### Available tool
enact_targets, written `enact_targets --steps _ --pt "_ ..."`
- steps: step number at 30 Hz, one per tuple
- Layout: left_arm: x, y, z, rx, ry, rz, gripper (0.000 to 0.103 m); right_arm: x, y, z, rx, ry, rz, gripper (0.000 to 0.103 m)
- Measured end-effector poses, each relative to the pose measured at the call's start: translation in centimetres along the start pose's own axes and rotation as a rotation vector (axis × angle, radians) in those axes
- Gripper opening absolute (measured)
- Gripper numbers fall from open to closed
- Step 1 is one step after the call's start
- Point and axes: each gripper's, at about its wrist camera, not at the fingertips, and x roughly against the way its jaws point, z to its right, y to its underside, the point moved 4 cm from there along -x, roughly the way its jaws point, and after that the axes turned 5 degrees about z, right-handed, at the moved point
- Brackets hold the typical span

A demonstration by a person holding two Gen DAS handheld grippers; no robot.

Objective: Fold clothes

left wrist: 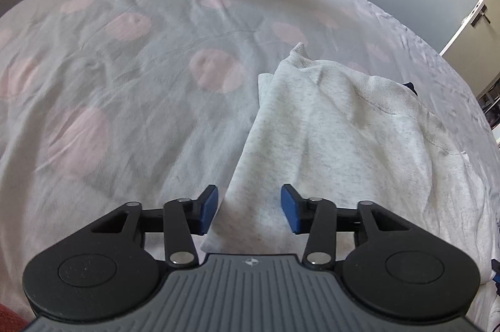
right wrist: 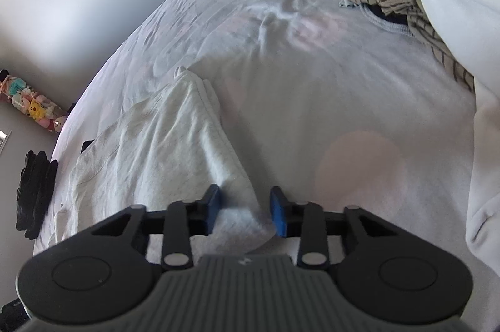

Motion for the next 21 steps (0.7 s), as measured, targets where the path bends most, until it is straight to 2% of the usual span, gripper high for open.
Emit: enact_targets --steps 2,3,8,13,17,19,21 --pt "0.2 0.5 -0.2 -0.008 -0.008 0.013 0.011 0.2 0.1 -0.4 0.025 0.014 0.016 0.013" --pt "0.4 0.7 -0.3 -0.024 -0.021 0.025 0.009 0.5 0.1 -0.6 0.039 0.026 0.030 0.012" --pt "0.0 1.2 -0.2 -0.114 -0.084 0.025 0.008 0.6 0.6 -0.3 0.084 0.114 0.039 0.009" --pt "-1.2 1.6 -0.5 -0.108 -0.101 -0.001 0.009 -0.4 0.8 0.9 0.059 0.164 0.000 0.008" --pt "-0.9 1.8 -0.6 -0.113 -0.098 0.010 0.009 -0.6 0.9 0.6 0.088 0.179 -0.006 0.009" --pt "-0.4 1.7 -0.9 -0.089 -0.081 0.024 0.011 -0.4 0.9 0.5 0.091 0.178 -0.002 0.010" --pt "0.3 1.6 -1.2 -0.061 -0.063 0.046 0.017 0.2 0.8 0.7 0.067 0.188 0.018 0.015"
